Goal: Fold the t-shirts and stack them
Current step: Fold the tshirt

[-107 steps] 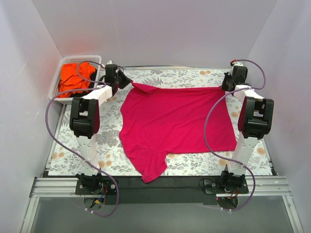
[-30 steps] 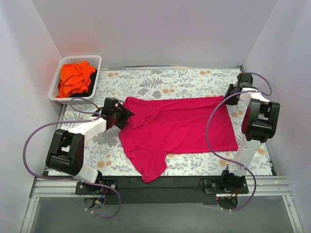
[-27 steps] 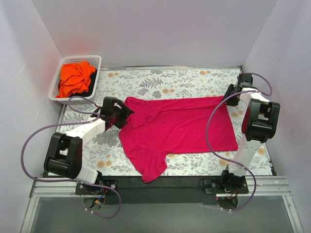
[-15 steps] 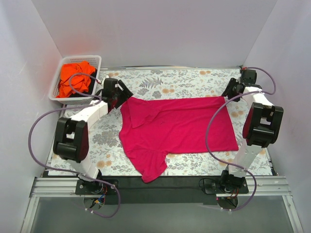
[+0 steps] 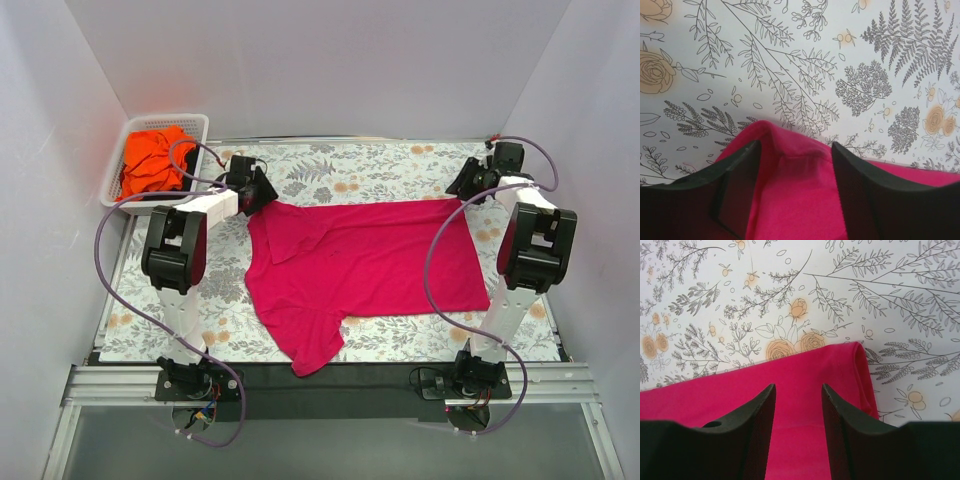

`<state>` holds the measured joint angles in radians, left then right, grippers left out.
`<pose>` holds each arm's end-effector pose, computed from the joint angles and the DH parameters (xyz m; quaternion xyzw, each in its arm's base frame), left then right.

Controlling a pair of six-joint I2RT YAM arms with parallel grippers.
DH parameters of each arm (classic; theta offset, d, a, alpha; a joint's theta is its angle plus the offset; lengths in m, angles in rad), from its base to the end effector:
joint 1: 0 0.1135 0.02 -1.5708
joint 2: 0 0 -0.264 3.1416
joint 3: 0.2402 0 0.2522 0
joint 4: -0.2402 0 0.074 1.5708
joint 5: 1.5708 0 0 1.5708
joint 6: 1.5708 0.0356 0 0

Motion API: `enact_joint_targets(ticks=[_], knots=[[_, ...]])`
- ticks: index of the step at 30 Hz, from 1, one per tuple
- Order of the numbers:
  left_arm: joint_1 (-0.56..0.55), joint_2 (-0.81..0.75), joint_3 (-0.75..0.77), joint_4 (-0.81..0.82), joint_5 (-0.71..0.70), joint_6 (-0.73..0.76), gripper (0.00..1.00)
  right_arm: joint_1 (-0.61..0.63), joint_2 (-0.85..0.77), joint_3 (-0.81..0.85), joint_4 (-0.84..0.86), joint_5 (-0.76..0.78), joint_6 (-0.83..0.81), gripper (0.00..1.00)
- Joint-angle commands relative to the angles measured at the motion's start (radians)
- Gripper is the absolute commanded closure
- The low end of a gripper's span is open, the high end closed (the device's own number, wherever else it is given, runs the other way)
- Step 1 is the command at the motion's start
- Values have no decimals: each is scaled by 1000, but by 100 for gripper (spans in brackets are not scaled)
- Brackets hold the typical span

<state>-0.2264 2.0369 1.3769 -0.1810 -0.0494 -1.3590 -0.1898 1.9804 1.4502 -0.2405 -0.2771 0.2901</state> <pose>0.4311 -0.0975 0.1649 -0.5085 0.7834 -0.2379 0.2668 0.4383 -0.0743 0.2081 0.1646 0.8989 0.1464 0.3789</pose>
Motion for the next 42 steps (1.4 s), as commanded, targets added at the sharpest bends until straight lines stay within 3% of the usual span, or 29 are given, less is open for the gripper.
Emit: enact_joint_targets(ticks=[1,12,16,23,32,42], knots=[[2,-9,37,-14,-41,24,49,-5,35,27,63,-63,14,59],[32,12,19,-8,-112,11,92,-39,129,19,101,-43,47,65],[53,25,19,-2,-124,6,94,-60,130,-5,119,-37,64,65],[62,49,30,8,-73,17,85,-76,123,-11,136,-72,58,65],[59,-79,16,11,-27,72,49,-69,-12,-43,130,-94,58,64],[-51,-357,-183,-34,-4,47,44,-60,-146,-229,130,-30,115,65]])
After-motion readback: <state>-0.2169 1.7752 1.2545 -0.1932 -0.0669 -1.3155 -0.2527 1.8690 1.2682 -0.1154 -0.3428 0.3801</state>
